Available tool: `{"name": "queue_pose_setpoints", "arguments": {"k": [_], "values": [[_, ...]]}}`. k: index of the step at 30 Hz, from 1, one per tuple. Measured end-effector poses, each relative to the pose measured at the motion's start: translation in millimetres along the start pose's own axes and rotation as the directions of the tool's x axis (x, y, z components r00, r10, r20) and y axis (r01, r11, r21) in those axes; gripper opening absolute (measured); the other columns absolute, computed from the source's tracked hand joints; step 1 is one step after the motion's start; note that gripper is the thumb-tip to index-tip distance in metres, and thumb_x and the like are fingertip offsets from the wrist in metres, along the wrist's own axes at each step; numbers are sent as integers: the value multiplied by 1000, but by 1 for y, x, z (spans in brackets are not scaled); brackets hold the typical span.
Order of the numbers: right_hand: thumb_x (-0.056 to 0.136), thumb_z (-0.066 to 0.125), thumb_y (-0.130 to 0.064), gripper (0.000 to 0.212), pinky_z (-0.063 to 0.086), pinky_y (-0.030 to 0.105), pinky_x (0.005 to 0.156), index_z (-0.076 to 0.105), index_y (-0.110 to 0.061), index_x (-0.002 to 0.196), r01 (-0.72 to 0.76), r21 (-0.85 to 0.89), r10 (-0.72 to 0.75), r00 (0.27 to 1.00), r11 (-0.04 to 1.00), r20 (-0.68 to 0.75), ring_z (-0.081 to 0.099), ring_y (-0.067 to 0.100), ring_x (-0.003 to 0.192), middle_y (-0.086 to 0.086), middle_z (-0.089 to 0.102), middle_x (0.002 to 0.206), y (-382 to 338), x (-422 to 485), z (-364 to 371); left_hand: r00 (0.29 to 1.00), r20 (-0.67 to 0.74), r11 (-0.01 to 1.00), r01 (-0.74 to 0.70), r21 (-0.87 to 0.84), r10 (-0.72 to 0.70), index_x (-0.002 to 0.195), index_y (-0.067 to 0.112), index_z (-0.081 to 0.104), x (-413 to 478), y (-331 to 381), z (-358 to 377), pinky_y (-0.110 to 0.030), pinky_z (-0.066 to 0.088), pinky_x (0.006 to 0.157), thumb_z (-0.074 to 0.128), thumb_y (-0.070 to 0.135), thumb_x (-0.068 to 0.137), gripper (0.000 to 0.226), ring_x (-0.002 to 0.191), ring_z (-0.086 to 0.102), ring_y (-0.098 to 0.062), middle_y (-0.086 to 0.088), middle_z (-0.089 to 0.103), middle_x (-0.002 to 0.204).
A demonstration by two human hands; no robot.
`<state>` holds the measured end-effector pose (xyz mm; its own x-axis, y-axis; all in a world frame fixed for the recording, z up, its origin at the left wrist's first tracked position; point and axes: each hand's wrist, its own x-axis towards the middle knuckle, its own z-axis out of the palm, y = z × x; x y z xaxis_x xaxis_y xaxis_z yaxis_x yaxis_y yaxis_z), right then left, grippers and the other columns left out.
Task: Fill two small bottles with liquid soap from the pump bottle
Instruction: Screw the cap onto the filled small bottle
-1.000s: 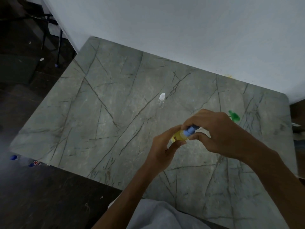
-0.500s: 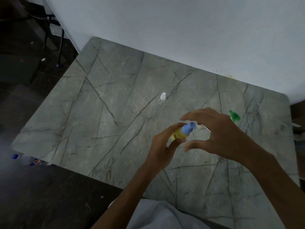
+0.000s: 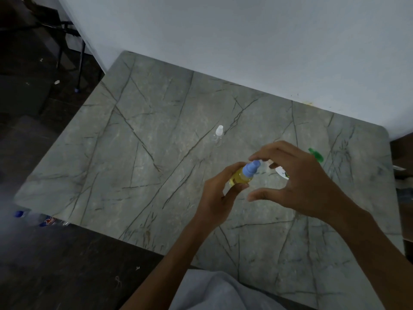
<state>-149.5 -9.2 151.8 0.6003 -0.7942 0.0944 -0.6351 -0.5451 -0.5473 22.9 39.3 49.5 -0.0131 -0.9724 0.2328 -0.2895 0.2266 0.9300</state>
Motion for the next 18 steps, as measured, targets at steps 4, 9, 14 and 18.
{"name": "queue_pose_setpoints", "arguments": {"k": [4, 9, 14, 18], "values": [[78, 77, -30, 38, 41, 7, 88, 67, -18, 112, 37, 52, -35, 999, 998, -28, 57, -2, 100, -11, 63, 111, 0, 4, -2, 999, 29, 1000, 17, 26, -18, 129, 12, 57, 1, -7, 0, -6, 45, 88, 70, 8, 89, 42, 101, 58, 17, 7, 65, 115], [70, 72, -54, 41, 42, 9, 62, 66, -18, 88, 15, -58, -19, 998, 998, -57, 55, 0, 67, -12, 61, 78, 1, 11, 5, 999, 37, 1000, 9, 9, -10, 127, 17, 55, 1, -2, 3, -5, 45, 83, 68, 8, 91, 39, 99, 60, 16, 15, 64, 112], [60, 77, -60, 65, 43, 6, 75, 59, -28, 112, -12, 67, 13, 1000, 998, -2, 54, -5, 95, -20, 55, 106, 0, 8, 5, 999, 52, 1000, 4, 10, -5, 129, 12, 58, -1, -8, 4, -15, 50, 90, 67, 5, 92, 39, 106, 64, 4, 8, 66, 119], [78, 66, -47, 33, 53, 18, 78, 62, -32, 107, 81, 71, -78, 996, 994, -48, 58, -9, 84, -19, 61, 97, 5, 7, 7, 997, 72, 999, 28, 34, -30, 126, 5, 60, -2, -12, 5, -7, 45, 88, 69, 7, 90, 38, 101, 62, 8, 4, 67, 113]]}}
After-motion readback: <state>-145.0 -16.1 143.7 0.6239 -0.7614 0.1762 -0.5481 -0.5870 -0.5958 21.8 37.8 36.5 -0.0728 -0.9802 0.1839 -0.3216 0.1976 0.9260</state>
